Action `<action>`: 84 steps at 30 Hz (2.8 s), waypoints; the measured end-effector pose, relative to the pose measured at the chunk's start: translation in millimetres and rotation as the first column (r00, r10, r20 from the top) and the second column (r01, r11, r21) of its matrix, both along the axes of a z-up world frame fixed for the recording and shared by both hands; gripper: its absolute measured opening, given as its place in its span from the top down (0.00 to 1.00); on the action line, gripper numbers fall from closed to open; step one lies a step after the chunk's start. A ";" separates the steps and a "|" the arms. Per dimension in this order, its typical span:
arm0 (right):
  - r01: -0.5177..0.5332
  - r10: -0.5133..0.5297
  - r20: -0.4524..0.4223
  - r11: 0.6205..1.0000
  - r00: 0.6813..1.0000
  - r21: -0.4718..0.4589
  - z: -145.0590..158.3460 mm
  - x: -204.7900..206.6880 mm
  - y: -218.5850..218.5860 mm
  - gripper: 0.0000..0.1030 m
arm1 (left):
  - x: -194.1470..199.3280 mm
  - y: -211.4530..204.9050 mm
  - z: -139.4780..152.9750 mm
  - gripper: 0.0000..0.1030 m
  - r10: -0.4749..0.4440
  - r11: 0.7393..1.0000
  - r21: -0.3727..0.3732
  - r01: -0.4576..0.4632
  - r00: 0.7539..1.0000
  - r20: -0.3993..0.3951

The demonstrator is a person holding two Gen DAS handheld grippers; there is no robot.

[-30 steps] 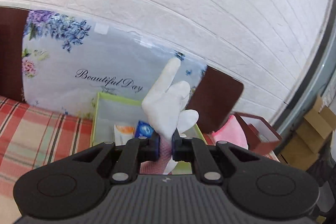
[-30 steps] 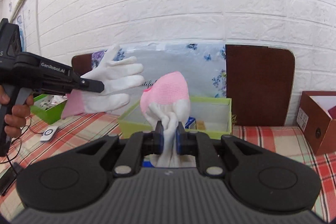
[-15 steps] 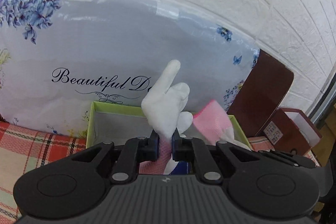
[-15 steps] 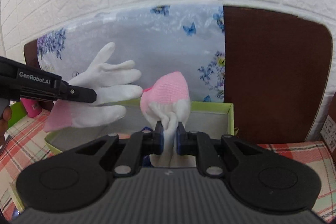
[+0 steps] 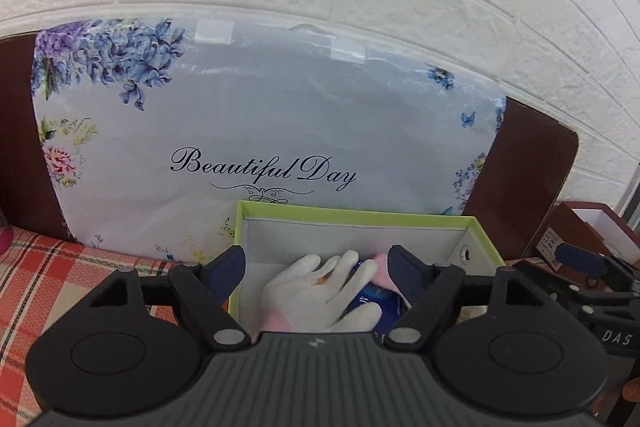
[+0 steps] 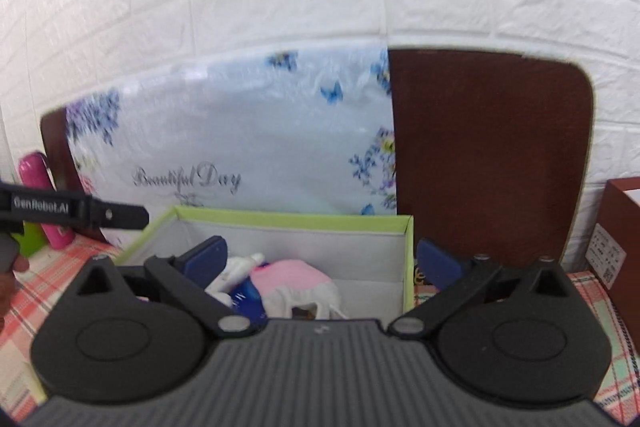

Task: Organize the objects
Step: 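Grasp the slim teal tube box with the left gripper while the right grasps the small olive box, then carry the teal box and olive box into the lime-green box and open both grippers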

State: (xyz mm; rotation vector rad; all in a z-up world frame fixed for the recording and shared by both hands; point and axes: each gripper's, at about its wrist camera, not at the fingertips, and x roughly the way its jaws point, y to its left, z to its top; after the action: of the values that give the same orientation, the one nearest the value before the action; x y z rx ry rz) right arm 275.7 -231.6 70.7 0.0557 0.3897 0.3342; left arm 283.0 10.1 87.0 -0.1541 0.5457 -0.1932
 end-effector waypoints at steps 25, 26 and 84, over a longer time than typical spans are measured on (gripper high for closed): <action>0.002 -0.001 0.060 1.000 0.998 -0.021 -18.2 -272.3 -10.7 0.00 | -242.2 0.4 -41.4 0.20 -0.021 0.998 -0.054 0.016 0.995 -0.099; -0.010 0.011 0.041 1.000 0.999 -0.022 -24.8 -276.7 -9.4 0.00 | -245.1 1.0 -45.8 0.20 -0.017 0.999 -0.046 0.012 0.994 -0.109; -0.273 0.238 -0.315 0.959 0.919 -0.072 -109.3 -294.2 44.2 0.74 | -233.6 11.2 -108.7 0.59 -0.171 0.977 0.066 0.202 0.932 -0.319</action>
State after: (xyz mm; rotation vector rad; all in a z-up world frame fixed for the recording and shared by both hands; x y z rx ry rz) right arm -18.5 -187.4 -38.6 -0.0585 0.7253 0.5650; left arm 49.4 21.3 -21.7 -0.0359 0.8854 -0.3302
